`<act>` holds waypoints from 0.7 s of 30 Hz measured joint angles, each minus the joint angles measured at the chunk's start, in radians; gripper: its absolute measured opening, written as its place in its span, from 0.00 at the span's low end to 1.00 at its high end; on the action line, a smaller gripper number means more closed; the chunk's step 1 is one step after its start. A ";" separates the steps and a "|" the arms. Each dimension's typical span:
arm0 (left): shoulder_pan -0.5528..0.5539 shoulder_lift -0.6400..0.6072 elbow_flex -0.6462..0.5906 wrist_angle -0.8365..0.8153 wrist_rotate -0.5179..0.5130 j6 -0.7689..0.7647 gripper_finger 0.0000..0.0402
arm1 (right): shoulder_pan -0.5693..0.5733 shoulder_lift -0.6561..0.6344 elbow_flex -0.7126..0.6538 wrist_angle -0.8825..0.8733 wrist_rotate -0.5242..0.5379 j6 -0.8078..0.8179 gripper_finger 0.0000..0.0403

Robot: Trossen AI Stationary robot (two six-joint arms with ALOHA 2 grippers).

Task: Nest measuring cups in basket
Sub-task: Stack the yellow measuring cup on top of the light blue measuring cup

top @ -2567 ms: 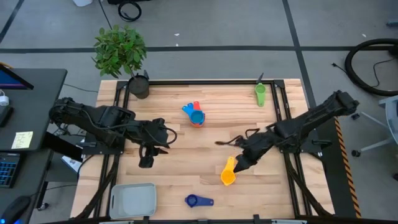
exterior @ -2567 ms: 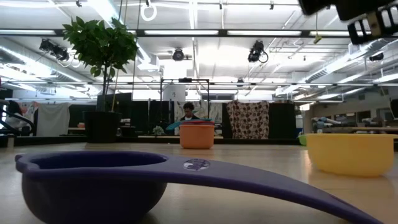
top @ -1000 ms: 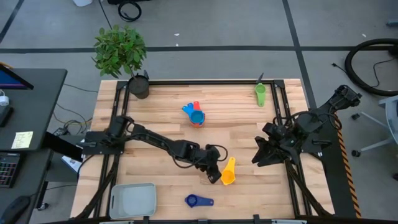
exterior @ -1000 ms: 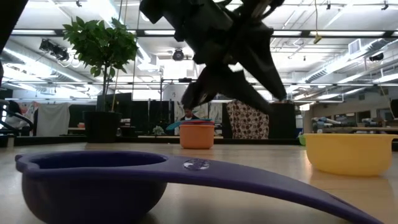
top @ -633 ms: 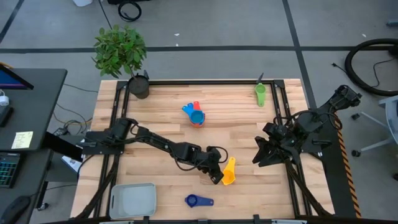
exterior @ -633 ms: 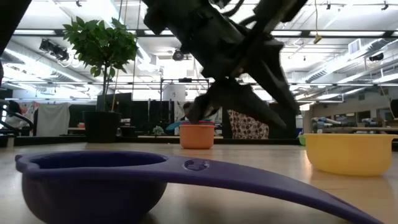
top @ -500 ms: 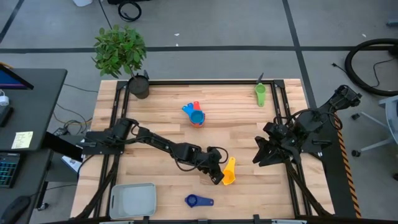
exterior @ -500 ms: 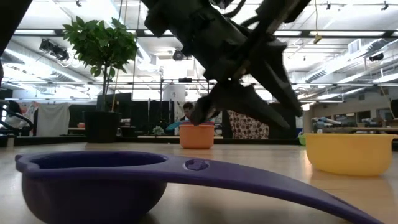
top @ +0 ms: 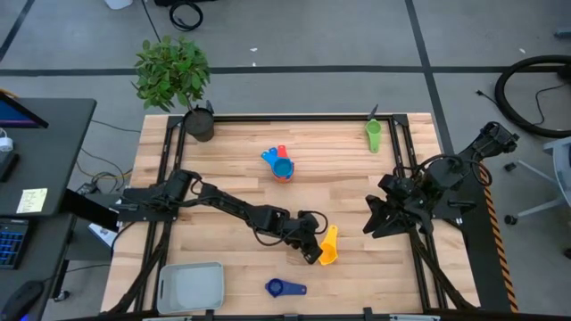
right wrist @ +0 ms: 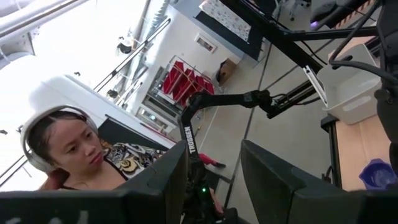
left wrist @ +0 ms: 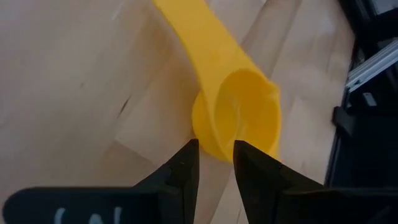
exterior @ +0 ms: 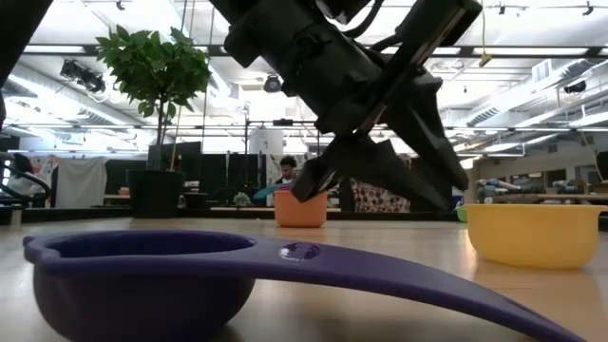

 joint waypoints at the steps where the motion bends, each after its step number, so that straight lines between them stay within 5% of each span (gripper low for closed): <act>1: 0.001 0.001 0.000 0.007 0.000 0.000 0.26 | 0.000 0.000 0.000 0.002 0.000 0.000 0.38; 21: 0.001 0.046 0.000 0.072 0.005 -0.020 0.26 | 0.000 0.000 0.000 0.010 -0.006 -0.023 0.38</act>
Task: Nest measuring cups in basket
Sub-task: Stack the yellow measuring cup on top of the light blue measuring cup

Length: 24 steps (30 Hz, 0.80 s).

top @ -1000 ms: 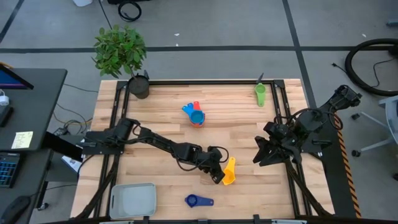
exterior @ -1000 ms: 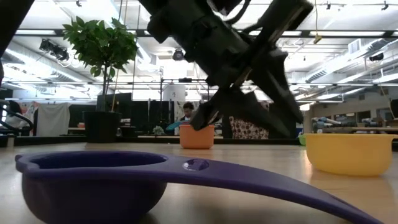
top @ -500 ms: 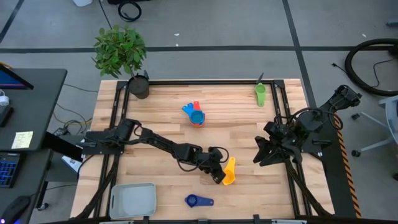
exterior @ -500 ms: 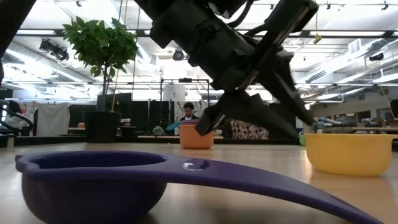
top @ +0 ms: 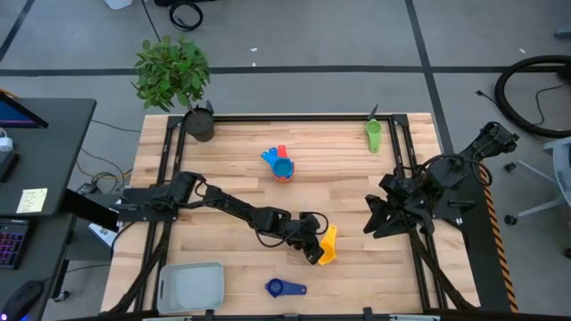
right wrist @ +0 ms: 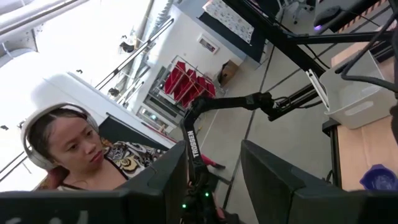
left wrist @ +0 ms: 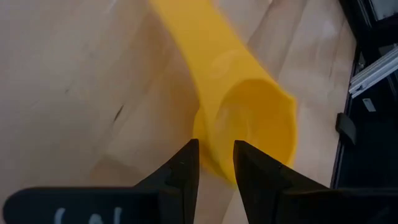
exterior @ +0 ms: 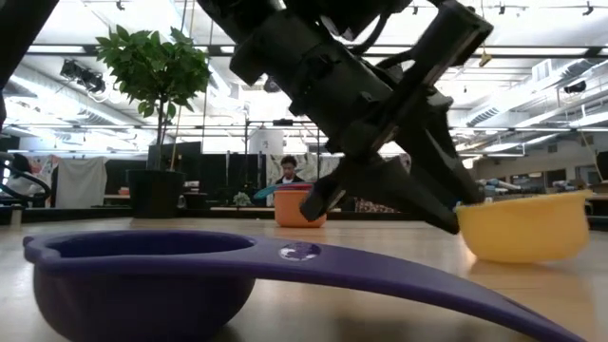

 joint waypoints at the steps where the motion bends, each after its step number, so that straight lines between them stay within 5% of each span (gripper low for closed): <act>1: 0.000 0.002 0.001 -0.001 0.002 0.000 0.26 | 0.000 0.000 0.000 0.001 0.000 0.000 0.38; 9: 0.000 0.002 0.000 -0.009 -0.012 0.018 0.24 | 0.000 0.000 0.000 0.008 0.000 -0.003 0.38; 20: 0.000 0.041 0.002 0.024 0.001 0.052 0.04 | 0.000 0.000 0.000 0.021 0.001 -0.003 0.38; 24: 0.004 0.041 0.003 0.030 0.002 0.053 0.03 | 0.000 0.000 0.000 0.027 0.001 -0.003 0.38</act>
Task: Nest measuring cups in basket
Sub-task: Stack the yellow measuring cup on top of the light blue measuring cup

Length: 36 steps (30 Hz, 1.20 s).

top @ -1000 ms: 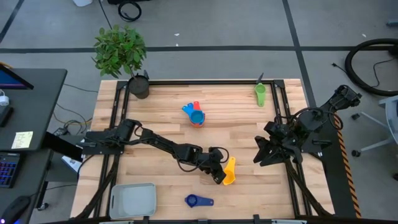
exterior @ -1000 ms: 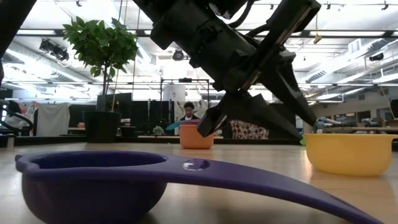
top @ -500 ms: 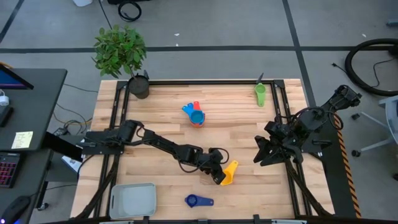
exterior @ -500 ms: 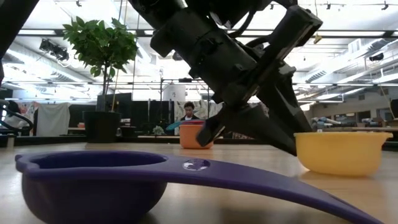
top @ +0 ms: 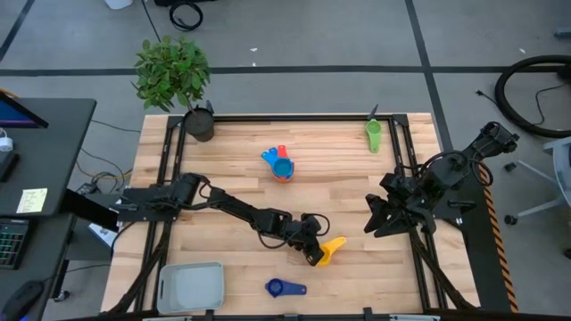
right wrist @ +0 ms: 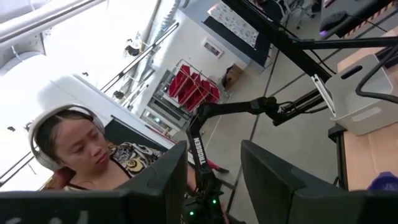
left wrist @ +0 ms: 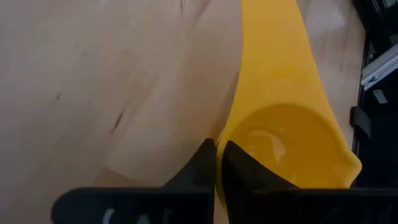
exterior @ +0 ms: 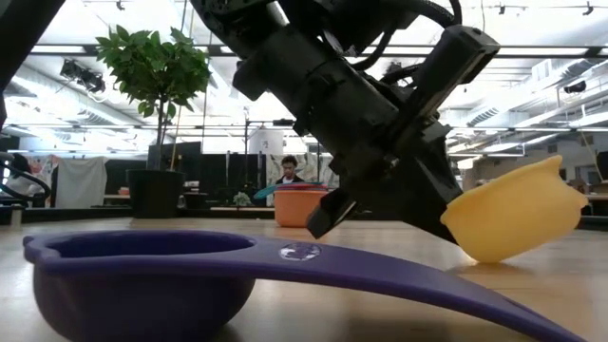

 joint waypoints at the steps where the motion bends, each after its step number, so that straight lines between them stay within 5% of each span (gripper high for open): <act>1: 0.003 0.000 0.000 0.000 0.000 -0.002 0.03 | 0.000 0.000 0.000 0.000 0.000 0.000 0.38; 14: 0.117 -0.130 -0.004 -0.059 0.025 0.031 0.03 | 0.000 0.000 0.000 0.001 -0.002 0.000 0.38; 24: 0.235 -0.360 -0.003 -0.455 -0.136 0.072 0.03 | 0.000 0.000 0.000 0.011 -0.030 -0.027 0.38; 36: 0.315 -0.488 -0.003 -0.797 -0.305 -0.181 0.03 | -0.001 -0.001 0.000 0.041 -0.029 -0.058 0.38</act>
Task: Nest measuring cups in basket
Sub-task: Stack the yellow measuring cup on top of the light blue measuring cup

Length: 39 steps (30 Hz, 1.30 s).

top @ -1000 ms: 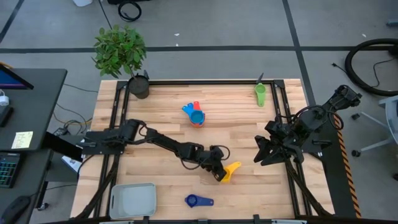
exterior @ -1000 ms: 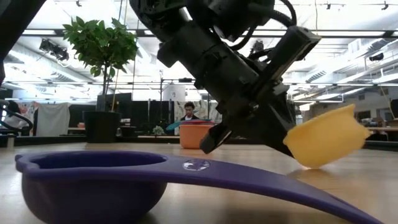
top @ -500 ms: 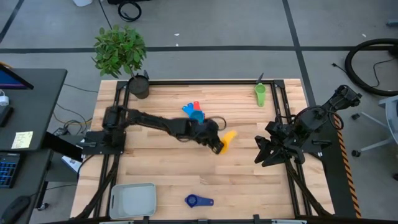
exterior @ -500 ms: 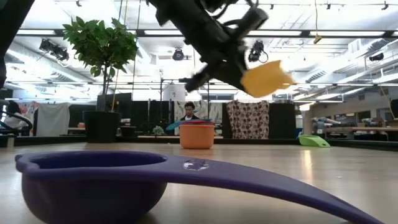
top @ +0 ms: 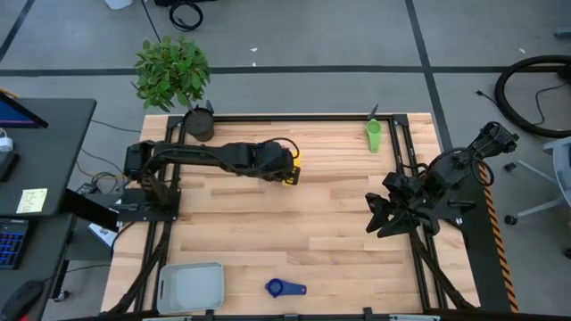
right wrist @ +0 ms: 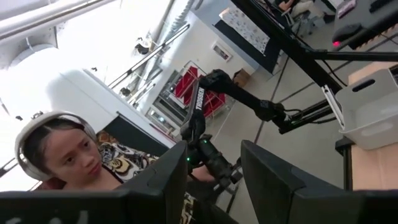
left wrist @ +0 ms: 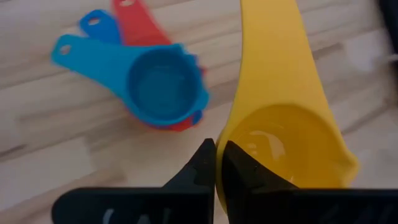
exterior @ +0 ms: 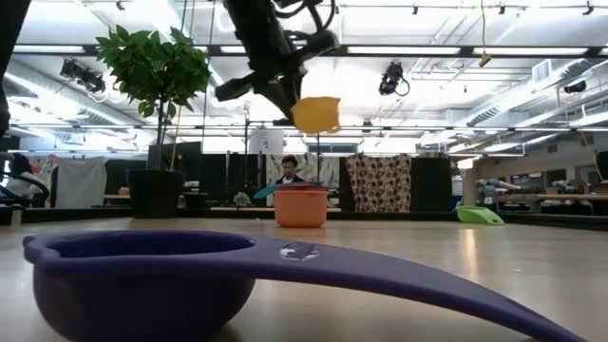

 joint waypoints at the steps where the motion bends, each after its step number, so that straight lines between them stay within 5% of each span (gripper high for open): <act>1: 0.004 0.001 0.000 -0.018 -0.004 -0.007 0.03 | 0.000 0.000 0.000 0.001 0.000 -0.009 0.38; 15: 0.097 0.019 0.001 -0.010 -0.078 -0.022 0.03 | -0.001 -0.002 0.000 0.006 -0.004 -0.023 0.38; 39: 0.164 0.148 0.002 -0.011 -0.008 -0.001 0.03 | -0.001 -0.002 0.000 0.029 -0.009 -0.028 0.38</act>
